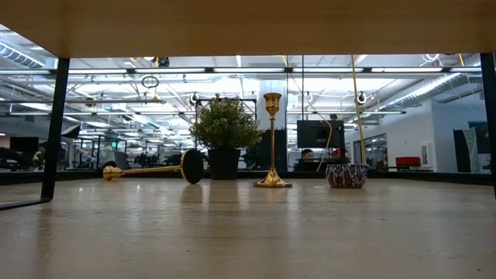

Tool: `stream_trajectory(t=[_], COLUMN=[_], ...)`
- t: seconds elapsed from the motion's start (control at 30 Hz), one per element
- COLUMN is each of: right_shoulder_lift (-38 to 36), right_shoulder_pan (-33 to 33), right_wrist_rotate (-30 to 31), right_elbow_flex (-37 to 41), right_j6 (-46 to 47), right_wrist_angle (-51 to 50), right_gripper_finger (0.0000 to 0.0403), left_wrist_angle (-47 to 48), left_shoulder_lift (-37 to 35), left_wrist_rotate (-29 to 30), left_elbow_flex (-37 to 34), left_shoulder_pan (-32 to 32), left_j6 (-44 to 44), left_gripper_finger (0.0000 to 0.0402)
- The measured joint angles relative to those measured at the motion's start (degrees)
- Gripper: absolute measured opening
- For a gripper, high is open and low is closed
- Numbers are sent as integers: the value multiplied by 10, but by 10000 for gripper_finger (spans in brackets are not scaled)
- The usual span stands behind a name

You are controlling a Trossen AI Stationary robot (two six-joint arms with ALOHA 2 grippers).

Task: Pick & Place candle stick holders
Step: Put the light blue scented candle on the shelf

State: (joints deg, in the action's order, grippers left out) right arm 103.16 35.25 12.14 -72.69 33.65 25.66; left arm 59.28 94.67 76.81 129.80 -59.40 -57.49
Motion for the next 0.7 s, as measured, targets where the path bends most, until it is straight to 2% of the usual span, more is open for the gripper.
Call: stream_trajectory(t=[0.23,0.37,0.53,0.7], right_shoulder_lift=[-69,-136,-201,-197], right_shoulder_pan=[-15,-15,7,55], right_wrist_rotate=[30,18,-42,-76], right_elbow_flex=[0,0,0,0], right_j6=[-19,0,67,100], right_wrist_angle=[-8,-90,-217,-223], right_gripper_finger=[330,288,178,29], left_wrist_angle=[0,0,2,5], left_shoulder_lift=[0,0,2,2], left_wrist_rotate=[-3,-8,-19,-22], left_elbow_flex=[0,0,0,0], left_shoulder_pan=[0,0,0,0], left_j6=[0,0,5,6], left_gripper_finger=[134,136,144,145])
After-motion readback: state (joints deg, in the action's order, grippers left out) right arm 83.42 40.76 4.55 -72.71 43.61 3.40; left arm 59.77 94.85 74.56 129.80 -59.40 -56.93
